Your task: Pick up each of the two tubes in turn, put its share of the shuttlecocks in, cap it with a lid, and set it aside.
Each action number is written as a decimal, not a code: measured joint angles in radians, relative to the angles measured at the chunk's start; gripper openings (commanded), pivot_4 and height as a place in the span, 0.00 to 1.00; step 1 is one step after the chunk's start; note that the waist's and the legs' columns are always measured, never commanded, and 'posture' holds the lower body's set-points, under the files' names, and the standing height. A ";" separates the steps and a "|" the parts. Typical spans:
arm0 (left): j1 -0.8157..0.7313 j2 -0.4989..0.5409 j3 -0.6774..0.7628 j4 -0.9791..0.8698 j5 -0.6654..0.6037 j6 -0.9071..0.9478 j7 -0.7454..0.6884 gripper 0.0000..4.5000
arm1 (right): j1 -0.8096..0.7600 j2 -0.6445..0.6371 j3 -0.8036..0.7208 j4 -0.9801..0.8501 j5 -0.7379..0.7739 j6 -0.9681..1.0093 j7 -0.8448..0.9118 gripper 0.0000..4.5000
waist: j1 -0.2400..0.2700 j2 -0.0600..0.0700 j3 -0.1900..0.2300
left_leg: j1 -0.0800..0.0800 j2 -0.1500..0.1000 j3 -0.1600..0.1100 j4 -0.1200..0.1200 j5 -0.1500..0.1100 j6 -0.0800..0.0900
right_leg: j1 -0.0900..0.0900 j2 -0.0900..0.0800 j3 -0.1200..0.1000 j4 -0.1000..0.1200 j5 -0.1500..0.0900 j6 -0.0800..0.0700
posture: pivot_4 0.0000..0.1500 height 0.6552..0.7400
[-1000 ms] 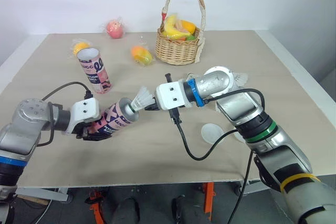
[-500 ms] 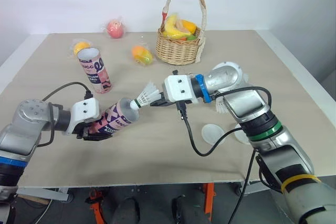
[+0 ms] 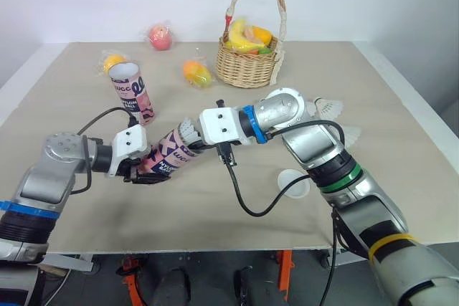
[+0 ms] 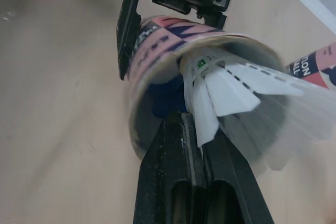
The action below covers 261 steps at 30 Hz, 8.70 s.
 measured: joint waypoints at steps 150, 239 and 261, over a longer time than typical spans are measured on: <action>0.065 0.022 -0.027 -0.088 -0.045 0.005 0.032 0.73 | 0.548 -0.362 -0.642 -0.453 0.328 0.575 -0.308 0.61 | -0.002 0.001 -0.001 | -0.008 -0.001 -0.001 0.000 0.003 0.002 | -0.008 0.000 0.001 0.001 0.004 -0.001 | 1.00 1.00; -0.050 -0.069 -0.091 0.027 -0.010 -0.040 0.002 0.73 | 0.091 -0.330 -0.274 -0.116 0.306 0.198 0.072 0.58 | -0.011 0.002 -0.001 | -0.009 -0.004 0.002 0.003 0.009 0.008 | -0.009 0.001 0.009 -0.001 0.011 0.009 | 1.00 1.00; -0.085 -0.098 -0.097 0.074 0.002 -0.064 -0.009 0.73 | -0.106 0.003 0.091 0.135 0.074 0.125 0.117 0.03 | -0.015 0.002 -0.001 | -0.010 -0.003 0.002 0.003 0.009 0.008 | -0.011 0.002 0.009 0.000 0.011 0.007 | 1.00 1.00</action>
